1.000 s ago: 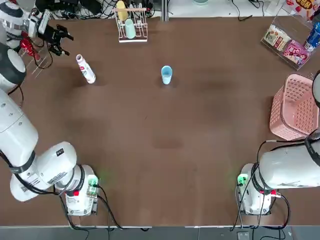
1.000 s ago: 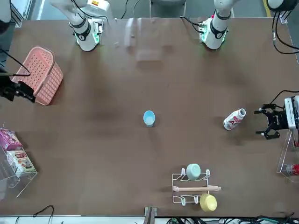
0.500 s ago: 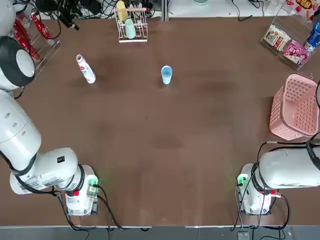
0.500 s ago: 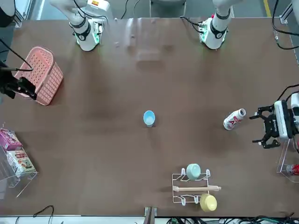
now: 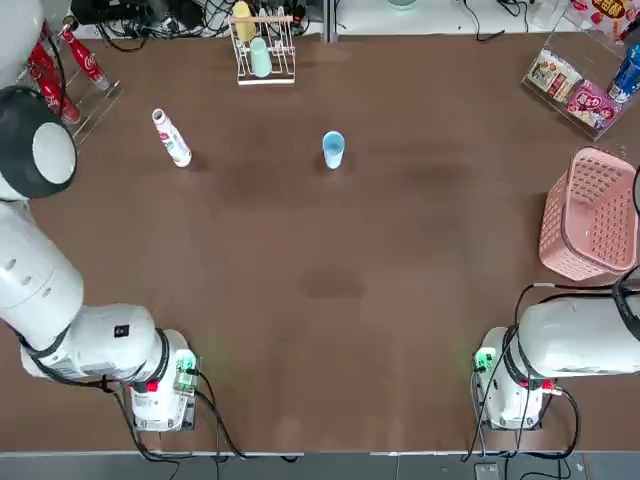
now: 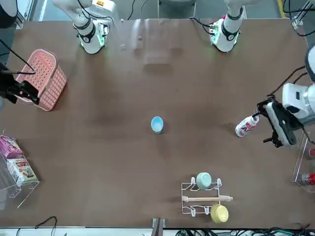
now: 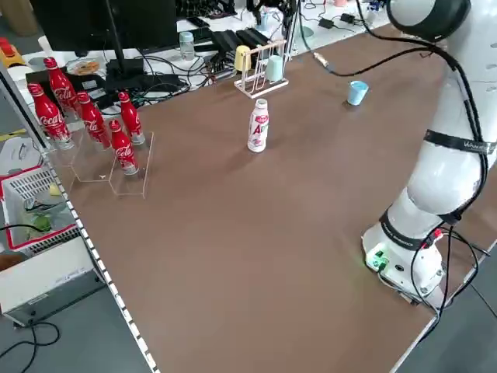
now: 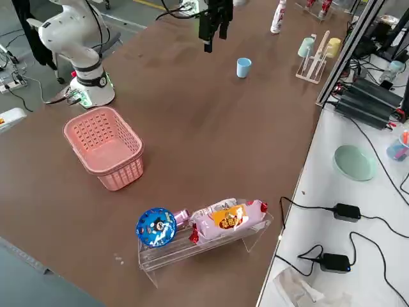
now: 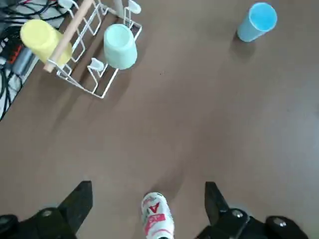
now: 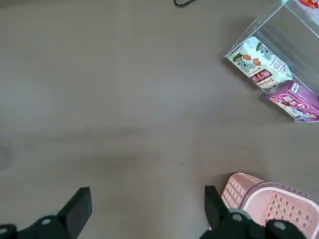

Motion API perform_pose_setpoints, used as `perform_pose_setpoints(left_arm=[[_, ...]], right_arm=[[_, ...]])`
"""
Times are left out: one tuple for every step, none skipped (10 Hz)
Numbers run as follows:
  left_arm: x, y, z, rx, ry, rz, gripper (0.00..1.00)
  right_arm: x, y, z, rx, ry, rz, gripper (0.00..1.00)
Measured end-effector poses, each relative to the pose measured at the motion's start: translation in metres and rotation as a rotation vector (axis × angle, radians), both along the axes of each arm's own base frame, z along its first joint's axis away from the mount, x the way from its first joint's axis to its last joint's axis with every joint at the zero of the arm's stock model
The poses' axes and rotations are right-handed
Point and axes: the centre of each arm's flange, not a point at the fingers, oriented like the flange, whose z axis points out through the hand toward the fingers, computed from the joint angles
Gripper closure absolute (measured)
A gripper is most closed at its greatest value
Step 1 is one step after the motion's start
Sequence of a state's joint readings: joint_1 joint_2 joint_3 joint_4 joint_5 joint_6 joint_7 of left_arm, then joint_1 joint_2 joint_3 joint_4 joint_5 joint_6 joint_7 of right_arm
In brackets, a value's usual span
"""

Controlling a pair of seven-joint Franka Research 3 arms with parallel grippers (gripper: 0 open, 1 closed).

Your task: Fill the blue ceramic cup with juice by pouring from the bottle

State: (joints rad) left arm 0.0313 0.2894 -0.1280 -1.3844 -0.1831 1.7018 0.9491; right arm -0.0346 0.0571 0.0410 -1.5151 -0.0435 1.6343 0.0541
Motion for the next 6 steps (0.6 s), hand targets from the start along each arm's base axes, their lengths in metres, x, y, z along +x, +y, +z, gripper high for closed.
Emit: perform_pose_setpoints(left_arm=[[-0.005,-0.012,0.01,0.028,0.003,0.082,0.0],[-0.009,-0.014,0.017,0.064,0.005,0.167,0.0],[-0.012,-0.013,0.023,0.091,0.009,0.253,0.0],[-0.016,-0.015,0.029,0.1,0.021,0.346,0.0],[-0.022,-0.019,0.034,0.106,0.043,0.44,0.0],[-0.027,-0.021,0.039,0.114,0.059,0.507,0.0]], right_arm=[[0.0,0.0,-0.001,0.0,-0.002,0.001,0.0],[0.001,0.001,-0.002,0.002,-0.003,0.002,0.0],[0.001,0.003,-0.003,0.02,-0.003,0.003,0.0],[0.001,0.005,-0.005,0.039,-0.002,0.002,0.0],[0.001,0.006,-0.005,0.045,0.0,0.002,0.0],[0.001,0.006,-0.006,0.048,0.001,0.002,0.0]])
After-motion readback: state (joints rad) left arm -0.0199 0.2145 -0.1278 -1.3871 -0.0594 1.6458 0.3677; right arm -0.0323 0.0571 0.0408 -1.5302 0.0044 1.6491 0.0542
